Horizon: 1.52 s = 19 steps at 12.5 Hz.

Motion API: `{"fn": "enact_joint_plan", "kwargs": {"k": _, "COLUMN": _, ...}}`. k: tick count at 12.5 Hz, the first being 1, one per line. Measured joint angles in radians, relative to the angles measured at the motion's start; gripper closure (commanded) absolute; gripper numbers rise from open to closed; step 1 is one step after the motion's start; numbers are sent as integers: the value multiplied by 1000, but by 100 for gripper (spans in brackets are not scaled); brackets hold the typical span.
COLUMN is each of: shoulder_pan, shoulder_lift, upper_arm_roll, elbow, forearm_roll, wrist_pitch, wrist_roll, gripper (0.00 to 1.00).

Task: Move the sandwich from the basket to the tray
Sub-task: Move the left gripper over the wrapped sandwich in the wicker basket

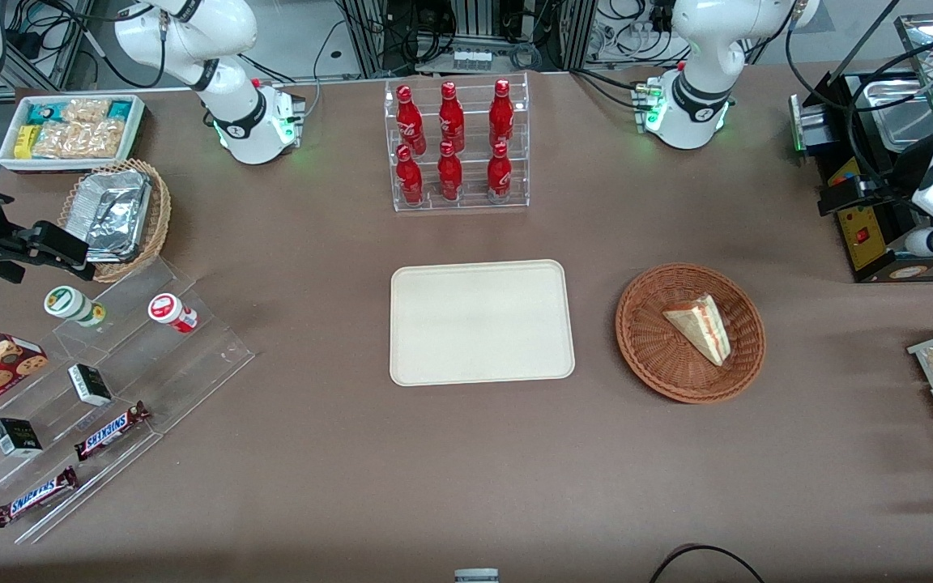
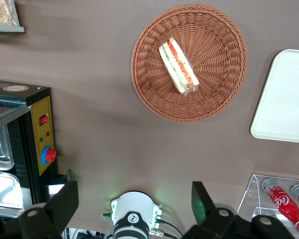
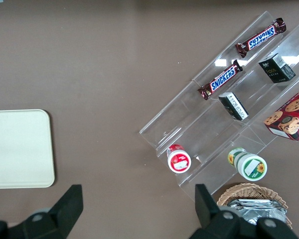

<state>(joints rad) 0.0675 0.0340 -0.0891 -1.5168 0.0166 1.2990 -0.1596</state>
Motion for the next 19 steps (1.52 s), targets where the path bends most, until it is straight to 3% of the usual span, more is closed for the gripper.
{"fn": "enact_joint_plan", "kwargs": {"k": 9, "shoulder_pan": 10, "shoulder_lift": 53, "upper_arm_roll": 5, "elbow": -77, "forearm_roll": 0, "wrist_pitch": 27, "wrist_roll": 0, "gripper": 0}}
{"fn": "enact_joint_plan", "kwargs": {"k": 15, "shoulder_pan": -1, "shoulder_lift": 60, "upper_arm_roll": -12, "elbow": -351, "forearm_roll": -1, "wrist_pitch": 374, "wrist_roll": -25, "gripper": 0}}
{"fn": "enact_joint_plan", "kwargs": {"k": 19, "shoulder_pan": -44, "shoulder_lift": 53, "upper_arm_roll": -18, "elbow": -479, "forearm_roll": -1, "wrist_pitch": 602, "wrist_roll": -204, "gripper": 0}}
